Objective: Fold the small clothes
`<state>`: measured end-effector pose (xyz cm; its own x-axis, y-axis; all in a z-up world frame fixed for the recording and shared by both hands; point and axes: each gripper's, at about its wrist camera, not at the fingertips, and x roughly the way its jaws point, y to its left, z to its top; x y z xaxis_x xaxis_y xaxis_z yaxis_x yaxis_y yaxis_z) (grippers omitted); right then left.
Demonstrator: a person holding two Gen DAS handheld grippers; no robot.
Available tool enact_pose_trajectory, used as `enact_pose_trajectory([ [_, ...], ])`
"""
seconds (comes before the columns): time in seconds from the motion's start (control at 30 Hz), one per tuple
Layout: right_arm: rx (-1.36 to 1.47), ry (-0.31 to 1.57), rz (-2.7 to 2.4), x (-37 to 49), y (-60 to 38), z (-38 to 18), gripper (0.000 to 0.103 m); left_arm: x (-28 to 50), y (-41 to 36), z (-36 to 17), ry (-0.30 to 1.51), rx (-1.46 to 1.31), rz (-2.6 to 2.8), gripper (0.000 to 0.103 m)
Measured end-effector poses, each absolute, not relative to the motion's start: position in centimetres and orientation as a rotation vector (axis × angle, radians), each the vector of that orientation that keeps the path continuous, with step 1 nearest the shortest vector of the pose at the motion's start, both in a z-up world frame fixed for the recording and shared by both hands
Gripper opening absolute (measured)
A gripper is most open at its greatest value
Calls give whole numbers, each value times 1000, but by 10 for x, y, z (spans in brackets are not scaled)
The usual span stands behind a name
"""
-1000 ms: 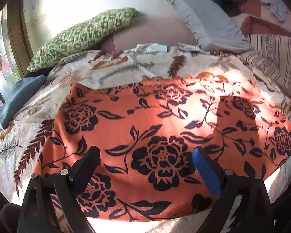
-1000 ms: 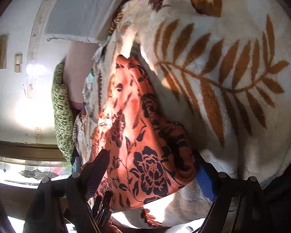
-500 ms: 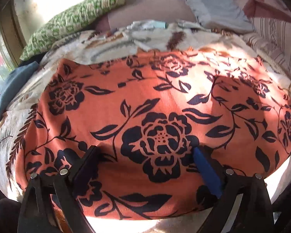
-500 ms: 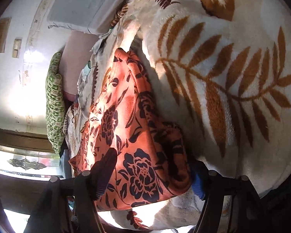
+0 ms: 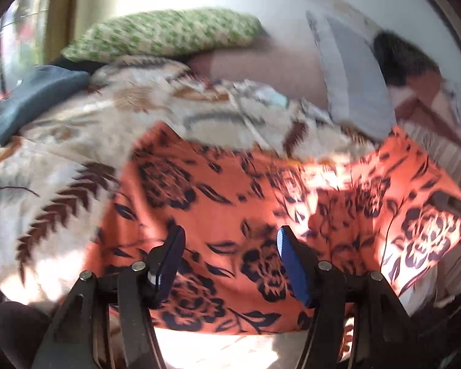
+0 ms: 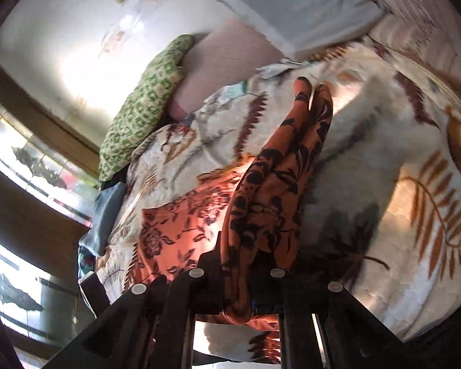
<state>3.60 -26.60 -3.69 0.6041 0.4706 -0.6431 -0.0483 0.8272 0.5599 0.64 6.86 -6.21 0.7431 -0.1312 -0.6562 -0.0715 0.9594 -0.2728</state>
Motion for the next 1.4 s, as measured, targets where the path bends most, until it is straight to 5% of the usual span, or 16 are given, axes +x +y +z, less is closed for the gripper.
enact_pose_trajectory([
  [0.2,381,884,574,34,-127,-12,12,-51,198,-18,544,-420,273,73],
  [0.4,307,1091,674,48,3,-93,18,-77,250,-39,599,-469,391,73],
  [0.57,434,1195,754,55,30,-152,71,-70,240,-44,644,-433,343,73],
  [0.6,468,1171,807,52,23,-145,74,-66,234,-43,648,-434,317,73],
  [1.03,746,981,605,55,-169,-116,77,-45,165,-93,908,-666,31,73],
  [1.33,399,1024,455,168,-142,-90,79,-27,145,-120,992,-662,35,73],
  [1.4,399,1093,420,195,-141,-108,79,-26,146,-121,987,-649,48,64],
])
